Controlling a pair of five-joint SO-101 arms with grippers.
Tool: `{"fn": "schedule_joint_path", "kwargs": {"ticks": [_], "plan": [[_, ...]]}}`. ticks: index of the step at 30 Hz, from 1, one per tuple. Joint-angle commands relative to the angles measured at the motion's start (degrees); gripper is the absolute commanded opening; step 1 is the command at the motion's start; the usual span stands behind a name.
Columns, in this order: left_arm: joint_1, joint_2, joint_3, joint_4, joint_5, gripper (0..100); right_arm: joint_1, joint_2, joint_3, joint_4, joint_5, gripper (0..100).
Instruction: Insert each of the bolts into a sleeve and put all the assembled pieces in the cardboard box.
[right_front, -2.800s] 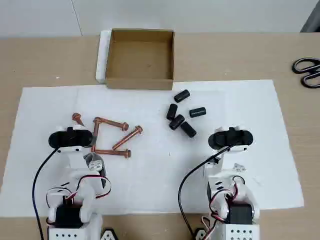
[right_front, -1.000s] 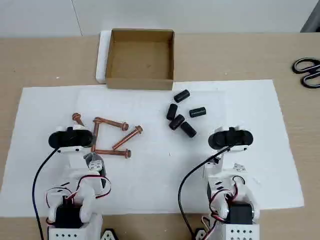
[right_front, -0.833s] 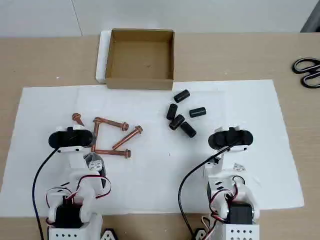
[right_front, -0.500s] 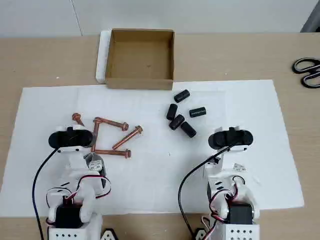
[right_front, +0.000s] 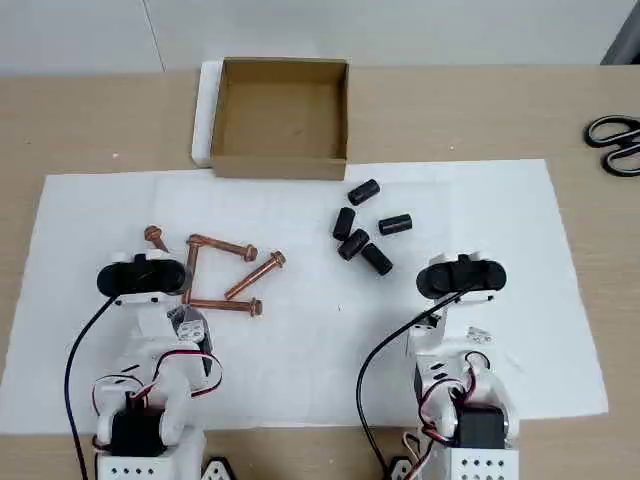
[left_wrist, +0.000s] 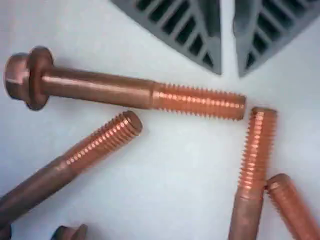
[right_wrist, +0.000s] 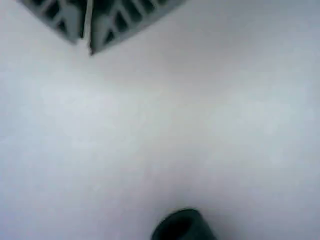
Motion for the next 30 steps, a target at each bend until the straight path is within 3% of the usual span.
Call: {"fn": "schedule_joint_path", "kwargs": {"ticks": [1, 5, 13, 26, 30], "plan": [[2.9, -0.7, 0.0, -2.2, -0.3, 1, 0.1, -0.7, -0.4, -1.1, 0.6, 0.3], [4.0, -0.7, -1.5, -2.5, -0.3, 1, 0.4, -0.7, -0.4, -1.3, 0.3, 0.3], [2.3, 4.2, -17.6, -0.3, -0.3, 1, 0.3, -0.1, -7.7, 3.8, -2.1, 0.3], [2.2, 47.3, -60.0, 15.5, 6.4, 1, 0.2, 0.0, -18.2, 7.5, -2.5, 0.3], [2.1, 56.4, -70.5, 22.2, 6.3, 1, 0.2, 0.0, -20.1, 7.5, -7.0, 0.3]]}}
